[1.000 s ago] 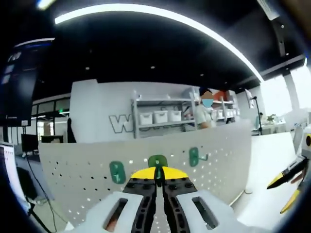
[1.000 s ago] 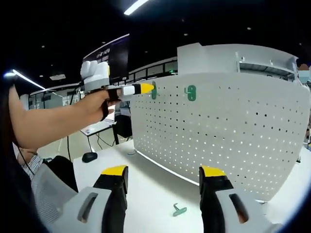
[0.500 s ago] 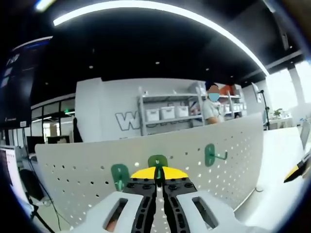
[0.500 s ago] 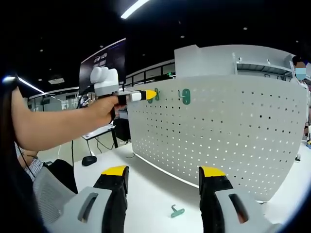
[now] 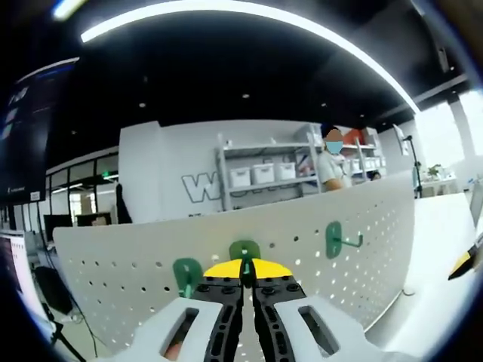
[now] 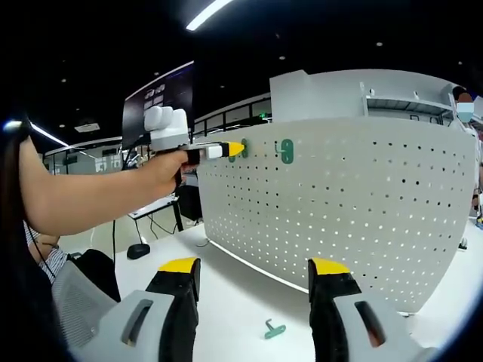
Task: Insert the hook assembly into the mounting plate slot until the hook locks in place.
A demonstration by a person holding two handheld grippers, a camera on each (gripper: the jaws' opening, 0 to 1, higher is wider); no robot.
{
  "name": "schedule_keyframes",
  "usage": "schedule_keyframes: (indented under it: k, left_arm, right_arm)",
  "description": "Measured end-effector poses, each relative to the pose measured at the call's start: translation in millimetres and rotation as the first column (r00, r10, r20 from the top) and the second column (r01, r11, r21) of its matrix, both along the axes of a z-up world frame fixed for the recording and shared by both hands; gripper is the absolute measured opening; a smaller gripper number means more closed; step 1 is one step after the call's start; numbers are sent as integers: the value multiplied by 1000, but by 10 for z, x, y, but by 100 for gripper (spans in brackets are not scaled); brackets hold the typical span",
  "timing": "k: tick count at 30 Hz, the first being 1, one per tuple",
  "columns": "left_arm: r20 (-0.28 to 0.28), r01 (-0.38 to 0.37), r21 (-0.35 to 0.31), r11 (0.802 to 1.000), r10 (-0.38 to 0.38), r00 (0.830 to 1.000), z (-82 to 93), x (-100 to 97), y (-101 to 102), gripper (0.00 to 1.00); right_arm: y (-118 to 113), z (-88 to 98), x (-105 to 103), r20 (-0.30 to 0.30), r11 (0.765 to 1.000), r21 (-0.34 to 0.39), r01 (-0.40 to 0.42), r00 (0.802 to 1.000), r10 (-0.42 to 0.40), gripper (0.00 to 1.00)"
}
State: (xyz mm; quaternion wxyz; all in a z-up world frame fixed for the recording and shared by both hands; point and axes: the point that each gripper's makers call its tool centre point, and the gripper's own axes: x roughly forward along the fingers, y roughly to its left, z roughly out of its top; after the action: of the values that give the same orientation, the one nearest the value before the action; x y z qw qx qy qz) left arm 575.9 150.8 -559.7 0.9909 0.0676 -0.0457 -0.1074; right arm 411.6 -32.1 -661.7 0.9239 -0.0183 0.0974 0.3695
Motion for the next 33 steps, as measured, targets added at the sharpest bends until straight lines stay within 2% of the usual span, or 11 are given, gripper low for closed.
schedule_keyframes:
  k: [12, 16, 21, 25, 28, 30, 33]
  left_arm:
    - [6, -20, 26, 999, 20, 1000, -30, 26, -3, 3]
    - [35, -48, 125, 991, 44, 998, -24, 23, -21, 3]
    - [52, -70, 151, 986, 63, 997, -24, 31, -37, 3]
    - [79, -105, 214, 971, 89, 993, -21, 54, -45, 4]
    - [82, -111, 221, 969, 95, 992, -36, 75, -60, 4]
    - [100, -131, 277, 952, 107, 989, -52, 82, -62, 5]
    - [92, -116, 230, 966, 97, 991, -56, 74, -49, 5]
  right_arm:
    - [-32, -23, 3, -6, 1000, -3, 6, 1000, -6, 56]
    - [-39, -34, 2, -11, 1000, -3, 6, 1000, -6, 56]
    - [-46, -29, 7, -12, 1000, -4, 9, 1000, -9, 56]
    - [-39, -11, 11, -9, 1000, -7, 7, 1000, -7, 56]
    - [-43, -14, 12, -12, 1000, -11, 7, 1000, -7, 56]
    - [-45, -22, 13, -15, 1000, -11, 7, 1000, -7, 56]
    - [-45, -27, 16, -16, 1000, -16, 6, 1000, -7, 55]
